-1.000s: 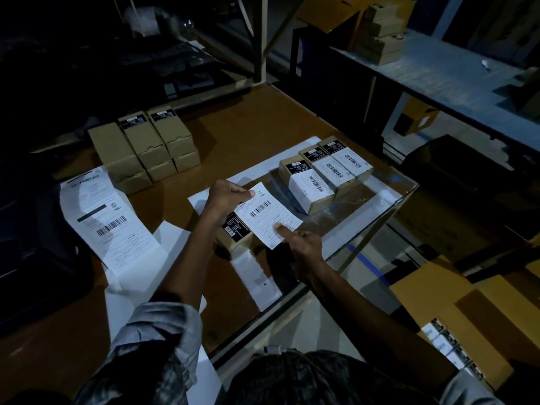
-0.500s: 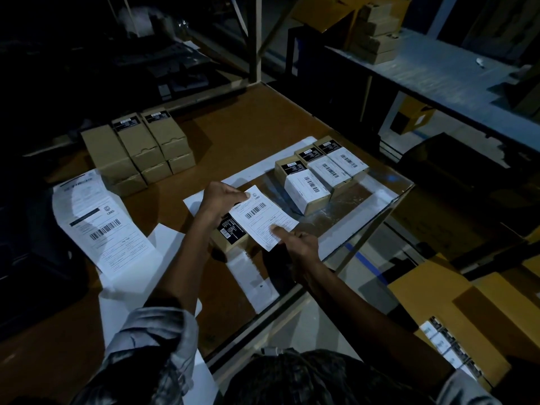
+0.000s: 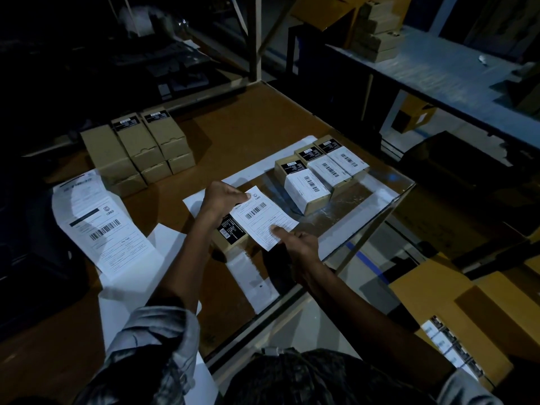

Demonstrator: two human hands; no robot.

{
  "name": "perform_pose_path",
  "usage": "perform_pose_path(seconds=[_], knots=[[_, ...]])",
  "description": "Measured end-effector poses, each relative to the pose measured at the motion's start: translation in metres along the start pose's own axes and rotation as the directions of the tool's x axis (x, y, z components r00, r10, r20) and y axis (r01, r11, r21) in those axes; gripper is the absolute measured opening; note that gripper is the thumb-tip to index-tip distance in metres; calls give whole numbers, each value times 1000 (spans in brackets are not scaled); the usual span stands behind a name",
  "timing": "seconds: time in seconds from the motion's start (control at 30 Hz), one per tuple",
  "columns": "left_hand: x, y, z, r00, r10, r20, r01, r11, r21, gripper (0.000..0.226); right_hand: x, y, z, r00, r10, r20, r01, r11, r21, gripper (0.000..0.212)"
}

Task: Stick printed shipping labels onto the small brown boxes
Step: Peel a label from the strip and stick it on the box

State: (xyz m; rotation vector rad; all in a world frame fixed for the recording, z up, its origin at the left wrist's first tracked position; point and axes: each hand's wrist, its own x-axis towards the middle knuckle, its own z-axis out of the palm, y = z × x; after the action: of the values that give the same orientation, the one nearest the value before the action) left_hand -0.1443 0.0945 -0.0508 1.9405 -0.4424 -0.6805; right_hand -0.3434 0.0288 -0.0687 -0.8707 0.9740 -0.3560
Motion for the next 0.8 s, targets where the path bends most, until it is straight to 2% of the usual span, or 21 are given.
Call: perform_pose_path(seconds=[0.57,0.7,0.8], knots=[[2,-15,5,998,7,-60,-6,1000,14,16,10,7,-3,999,-40,-12,39,998,-54,32],[1,-18,7,994,75,-83,-66,992,107,16,11,9,-5,997,-71,0,70,991,-117,28],[-6,-16,9,987,109,-114,-75,959,274,26,11,9,-10,990,-142,10,141,959,-244,22]])
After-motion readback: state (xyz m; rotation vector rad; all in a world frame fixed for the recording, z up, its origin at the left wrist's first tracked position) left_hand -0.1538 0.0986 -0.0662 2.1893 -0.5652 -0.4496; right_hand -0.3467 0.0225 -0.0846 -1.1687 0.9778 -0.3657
